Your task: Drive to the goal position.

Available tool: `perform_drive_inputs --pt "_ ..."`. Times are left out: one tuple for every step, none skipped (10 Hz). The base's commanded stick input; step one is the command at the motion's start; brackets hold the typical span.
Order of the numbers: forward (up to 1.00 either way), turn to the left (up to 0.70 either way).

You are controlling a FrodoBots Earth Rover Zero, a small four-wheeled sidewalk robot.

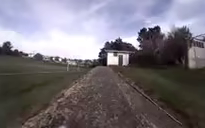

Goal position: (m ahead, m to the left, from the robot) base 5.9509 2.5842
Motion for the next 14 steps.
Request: perform_drive_inputs --pt "0.85 -0.33" --pt "0.85 -0.34" --pt "0.85 -0.34" --pt "0.85 -0.34" --pt "0.85 -0.24" --pt "0.85 -0.03" --pt "0.85 0.0" --pt "0.85 0.0" --pt "0.85 0.0" --pt "0.85 0.0" --pt "0.85 0.0" --pt "0.85 0.0" --pt "0.85 0.0" --pt "0.85 0.0"
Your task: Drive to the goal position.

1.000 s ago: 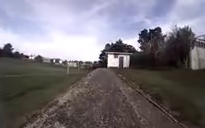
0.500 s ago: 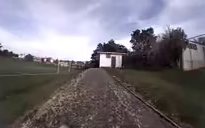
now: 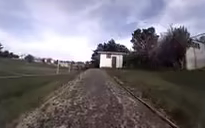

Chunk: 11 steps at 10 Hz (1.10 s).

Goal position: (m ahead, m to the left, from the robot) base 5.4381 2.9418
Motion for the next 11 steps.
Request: perform_drive_inputs --pt "0.85 0.0" --pt "0.85 0.0" --pt "0.85 0.0" --pt "0.85 0.0" --pt "0.85 0.0" --pt "0.85 0.0" --pt "0.85 0.0" --pt "0.85 0.0" --pt "0.85 0.0" --pt "0.85 0.0" --pt "0.85 0.0"
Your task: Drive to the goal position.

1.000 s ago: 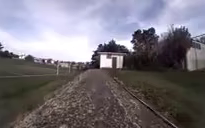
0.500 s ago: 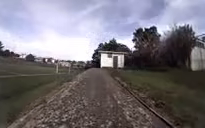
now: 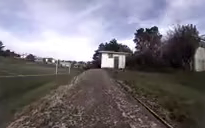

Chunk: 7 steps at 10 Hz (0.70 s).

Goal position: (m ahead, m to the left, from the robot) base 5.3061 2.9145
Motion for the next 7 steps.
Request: perform_drive_inputs --pt "0.85 0.0" --pt "0.85 0.0" --pt "0.85 0.0" --pt "0.85 0.0" --pt "0.85 0.0" --pt "0.85 0.0" --pt "0.85 0.0"
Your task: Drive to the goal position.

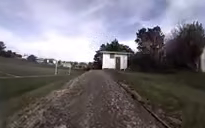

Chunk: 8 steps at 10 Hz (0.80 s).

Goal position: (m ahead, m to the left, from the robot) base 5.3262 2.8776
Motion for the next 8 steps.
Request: perform_drive_inputs --pt "0.85 0.0" --pt "0.85 0.0" --pt "0.85 0.0" --pt "0.85 0.0" --pt "0.85 0.0" --pt "0.85 0.0" --pt "0.85 0.0" --pt "0.85 0.0"
